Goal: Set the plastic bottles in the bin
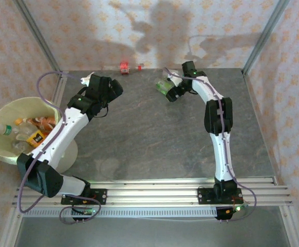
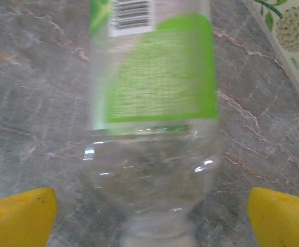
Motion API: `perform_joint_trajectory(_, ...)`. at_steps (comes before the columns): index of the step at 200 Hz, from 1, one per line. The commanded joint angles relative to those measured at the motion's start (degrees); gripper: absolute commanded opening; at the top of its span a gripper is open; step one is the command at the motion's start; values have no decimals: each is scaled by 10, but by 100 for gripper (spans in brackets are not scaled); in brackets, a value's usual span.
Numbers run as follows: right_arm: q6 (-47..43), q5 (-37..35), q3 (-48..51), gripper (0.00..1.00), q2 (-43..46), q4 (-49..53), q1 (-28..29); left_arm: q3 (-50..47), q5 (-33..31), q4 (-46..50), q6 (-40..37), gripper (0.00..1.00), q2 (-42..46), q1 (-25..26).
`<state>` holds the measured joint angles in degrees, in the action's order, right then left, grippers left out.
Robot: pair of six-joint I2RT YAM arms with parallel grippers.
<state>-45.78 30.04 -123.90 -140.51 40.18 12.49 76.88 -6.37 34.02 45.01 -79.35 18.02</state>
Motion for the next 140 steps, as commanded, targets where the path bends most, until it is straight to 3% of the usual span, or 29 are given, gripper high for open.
perform_joint_trajectory(1, 5, -60, 5, 96, 12, -47, 13, -2, -3, -12, 6, 100, -10, 3)
perform_joint_trajectory(103, 29, -85, -34, 93, -43, -61, 41, -4, 21, -26, -6, 100, -26, 3)
perform_joint_trajectory(140, 20, -88, -21, 81, -31, -55, 42, -10, 26, -33, -11, 100, -25, 2)
